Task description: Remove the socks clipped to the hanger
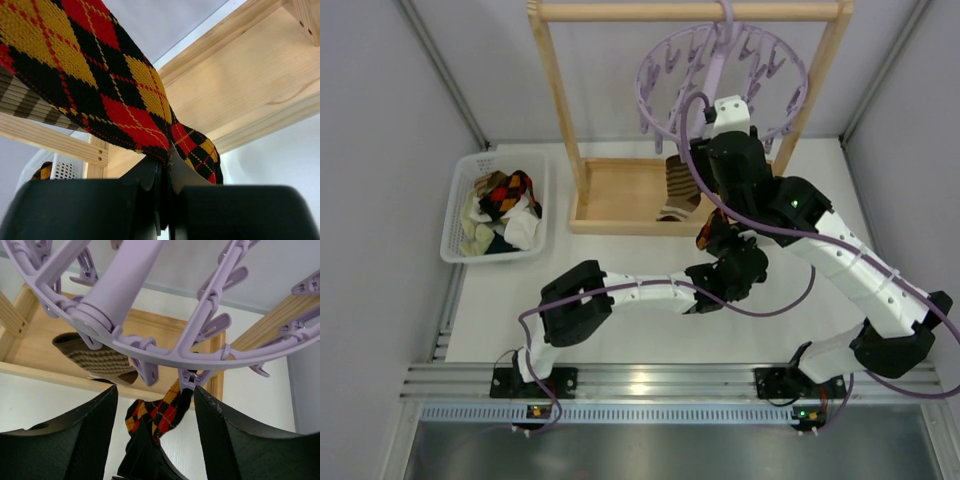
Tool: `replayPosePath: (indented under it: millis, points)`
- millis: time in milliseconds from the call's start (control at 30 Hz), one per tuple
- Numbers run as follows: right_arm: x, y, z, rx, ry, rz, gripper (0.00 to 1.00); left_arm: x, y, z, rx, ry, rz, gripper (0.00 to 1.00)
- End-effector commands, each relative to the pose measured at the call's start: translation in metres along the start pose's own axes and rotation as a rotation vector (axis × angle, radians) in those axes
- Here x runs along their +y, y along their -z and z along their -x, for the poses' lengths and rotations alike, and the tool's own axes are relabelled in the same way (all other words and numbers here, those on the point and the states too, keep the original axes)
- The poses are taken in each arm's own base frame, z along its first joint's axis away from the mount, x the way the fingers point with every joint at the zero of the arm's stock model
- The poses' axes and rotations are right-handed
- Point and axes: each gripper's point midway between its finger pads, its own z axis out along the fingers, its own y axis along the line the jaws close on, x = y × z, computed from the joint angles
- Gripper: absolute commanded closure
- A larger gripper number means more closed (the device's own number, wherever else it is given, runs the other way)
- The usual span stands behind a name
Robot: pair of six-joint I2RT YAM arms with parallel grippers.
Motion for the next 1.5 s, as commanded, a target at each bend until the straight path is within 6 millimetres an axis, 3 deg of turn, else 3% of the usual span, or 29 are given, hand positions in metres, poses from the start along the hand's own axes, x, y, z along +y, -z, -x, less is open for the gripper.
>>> replayPosePath:
  millis: [0,200,567,967,1167,1367,1467]
  points:
    - [-0.012,0.008,0.006,-0.038,-0.018,-0.058,0.40,0.005,0.000,0.016,-0.018,0.045,0.015,1.00]
    - [-0.015,0.007,0.001,-0.039,-0.016,-0.069,0.42,0.003,0.001,0.015,-0.018,0.045,0.013,1.00]
    - [-0.010,-0.020,0.007,-0.036,-0.002,-0.099,0.45,-0.001,0.010,0.020,-0.030,0.048,0.001,1.00]
    - [-0.023,-0.031,0.010,-0.080,-0.002,-0.221,0.46,0.005,0.017,0.025,-0.040,0.066,-0.005,1.00]
    - [-0.024,-0.032,0.014,-0.097,-0.016,-0.220,0.54,0.006,0.020,0.027,-0.046,0.073,-0.012,1.00]
    - [-0.023,-0.033,0.014,-0.099,-0.016,-0.217,0.79,0.003,0.020,0.026,-0.047,0.078,-0.020,1.00]
    - [-0.023,-0.030,0.015,-0.101,-0.025,-0.204,0.81,0.001,0.020,0.024,-0.045,0.066,-0.021,1.00]
